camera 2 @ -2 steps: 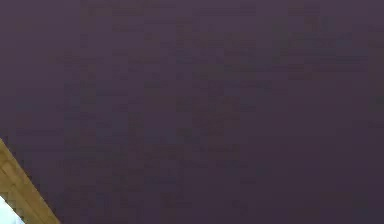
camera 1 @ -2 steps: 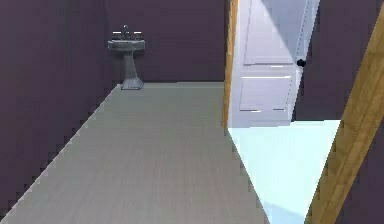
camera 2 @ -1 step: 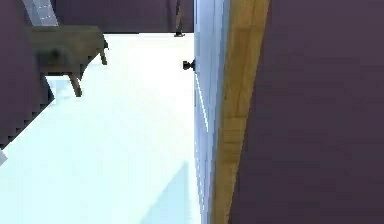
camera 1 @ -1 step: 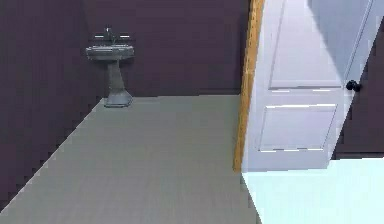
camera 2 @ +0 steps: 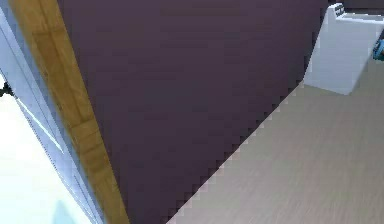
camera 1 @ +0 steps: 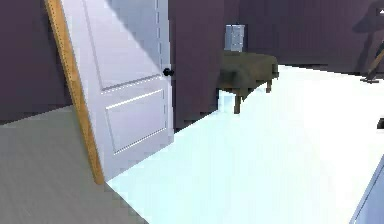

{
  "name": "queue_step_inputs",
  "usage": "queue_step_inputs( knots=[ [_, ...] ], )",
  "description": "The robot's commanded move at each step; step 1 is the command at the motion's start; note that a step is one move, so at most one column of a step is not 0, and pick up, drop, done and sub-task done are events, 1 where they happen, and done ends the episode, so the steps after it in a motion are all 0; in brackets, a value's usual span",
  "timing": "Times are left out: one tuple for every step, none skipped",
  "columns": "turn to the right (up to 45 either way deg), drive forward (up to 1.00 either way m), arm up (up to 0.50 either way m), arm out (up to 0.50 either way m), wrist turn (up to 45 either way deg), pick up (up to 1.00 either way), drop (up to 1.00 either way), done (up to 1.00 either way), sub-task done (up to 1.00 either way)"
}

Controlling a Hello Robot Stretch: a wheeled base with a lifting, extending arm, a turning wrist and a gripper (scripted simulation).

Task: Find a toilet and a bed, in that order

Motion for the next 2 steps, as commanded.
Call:
queue_step_inputs(
  knots=[
    [12.0, 0.00, 0.00, 0.00, 0.0, 0.00, 0.00, 0.00, 0.00],
    [0.0, 0.10, 0.00, 0.00, 0.0, 0.00, 0.00, 0.00, 0.00]
  ],
)
